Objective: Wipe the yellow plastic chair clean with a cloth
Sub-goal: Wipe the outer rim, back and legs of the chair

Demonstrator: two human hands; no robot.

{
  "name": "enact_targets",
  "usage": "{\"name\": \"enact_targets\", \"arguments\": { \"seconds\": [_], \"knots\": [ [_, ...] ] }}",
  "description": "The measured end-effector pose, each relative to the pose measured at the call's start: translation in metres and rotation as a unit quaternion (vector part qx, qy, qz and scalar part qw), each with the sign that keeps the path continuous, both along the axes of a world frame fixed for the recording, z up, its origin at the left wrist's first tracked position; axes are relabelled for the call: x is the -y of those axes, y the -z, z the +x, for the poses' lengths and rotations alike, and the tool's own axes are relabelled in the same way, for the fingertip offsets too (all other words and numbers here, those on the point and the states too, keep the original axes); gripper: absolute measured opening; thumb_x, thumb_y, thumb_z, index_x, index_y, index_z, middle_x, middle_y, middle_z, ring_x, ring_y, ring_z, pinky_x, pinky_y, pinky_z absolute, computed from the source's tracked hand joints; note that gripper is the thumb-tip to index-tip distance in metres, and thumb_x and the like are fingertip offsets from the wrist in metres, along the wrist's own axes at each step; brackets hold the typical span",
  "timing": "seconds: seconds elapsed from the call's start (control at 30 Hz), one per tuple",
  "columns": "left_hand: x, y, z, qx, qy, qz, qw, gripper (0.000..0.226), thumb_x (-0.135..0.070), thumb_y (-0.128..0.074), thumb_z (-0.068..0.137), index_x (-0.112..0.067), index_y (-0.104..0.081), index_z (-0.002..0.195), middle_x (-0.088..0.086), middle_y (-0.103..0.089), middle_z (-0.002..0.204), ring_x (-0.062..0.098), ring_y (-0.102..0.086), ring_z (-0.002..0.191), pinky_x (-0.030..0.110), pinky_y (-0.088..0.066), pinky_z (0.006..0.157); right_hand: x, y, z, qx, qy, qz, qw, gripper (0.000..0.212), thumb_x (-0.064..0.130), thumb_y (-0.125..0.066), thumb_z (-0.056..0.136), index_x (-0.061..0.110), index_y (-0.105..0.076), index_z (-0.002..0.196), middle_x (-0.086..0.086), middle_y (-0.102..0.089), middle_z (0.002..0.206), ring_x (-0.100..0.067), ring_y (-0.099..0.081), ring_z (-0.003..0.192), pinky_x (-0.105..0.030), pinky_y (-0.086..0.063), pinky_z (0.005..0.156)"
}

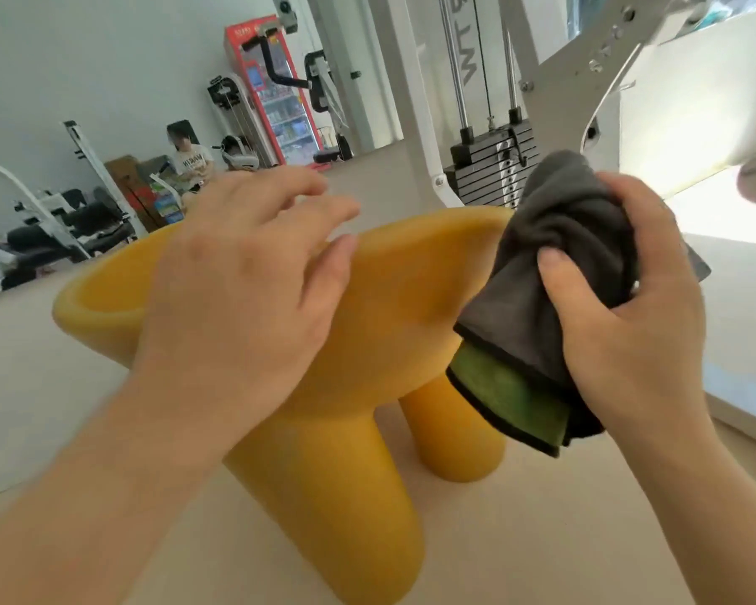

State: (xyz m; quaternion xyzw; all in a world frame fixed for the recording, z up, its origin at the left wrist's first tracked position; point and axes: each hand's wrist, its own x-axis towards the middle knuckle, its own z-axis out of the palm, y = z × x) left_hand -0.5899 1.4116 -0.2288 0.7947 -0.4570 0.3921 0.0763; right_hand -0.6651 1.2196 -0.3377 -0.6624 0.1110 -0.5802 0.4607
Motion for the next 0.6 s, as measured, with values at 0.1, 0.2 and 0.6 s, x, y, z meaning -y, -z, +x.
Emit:
{"name": "enact_targets", "arguments": {
  "seconds": [0.1,0.2,0.6],
  "knots": [
    [-0.011,-0.007,0.021,-0.168,0.006,-0.005,0.986,0.028,-0.039,-0.042,0.1,-0.035,-0.066,0.113,-0.017,-0.067,0.098,-0.016,-0.053,0.089,0.0,-0.035,0.072,-0.009,-0.01,0.032,-0.014,0.012,0.002,1.0,0.051,0.027,-0.058,0.095,0.034,-0.043,0.144,0.015,-0.049,0.139,0.001,-0.045,0.125,-0.007,-0.034,0.1],
    [-0.008,-0.002,0.025,-0.178,0.028,-0.021,0.983,0.025,-0.029,-0.046,0.099,-0.033,-0.069,0.108,-0.019,-0.066,0.089,-0.011,-0.054,0.08,-0.003,-0.034,0.07,-0.053,-0.003,0.042,0.001,0.052,-0.041,0.998,0.043,0.026,-0.059,0.095,0.033,-0.052,0.137,0.003,-0.045,0.147,-0.013,-0.043,0.134,-0.013,-0.032,0.106],
    [-0.014,0.002,0.033,-0.169,0.048,-0.009,0.984,0.034,-0.021,-0.039,0.099,-0.027,-0.065,0.121,-0.017,-0.064,0.103,-0.008,-0.047,0.095,-0.007,-0.032,0.079,-0.003,-0.007,0.054,-0.016,0.085,0.039,0.995,0.05,0.0,-0.048,0.088,0.025,-0.06,0.13,0.005,-0.057,0.134,-0.009,-0.05,0.124,-0.021,-0.037,0.108]
  ]
}}
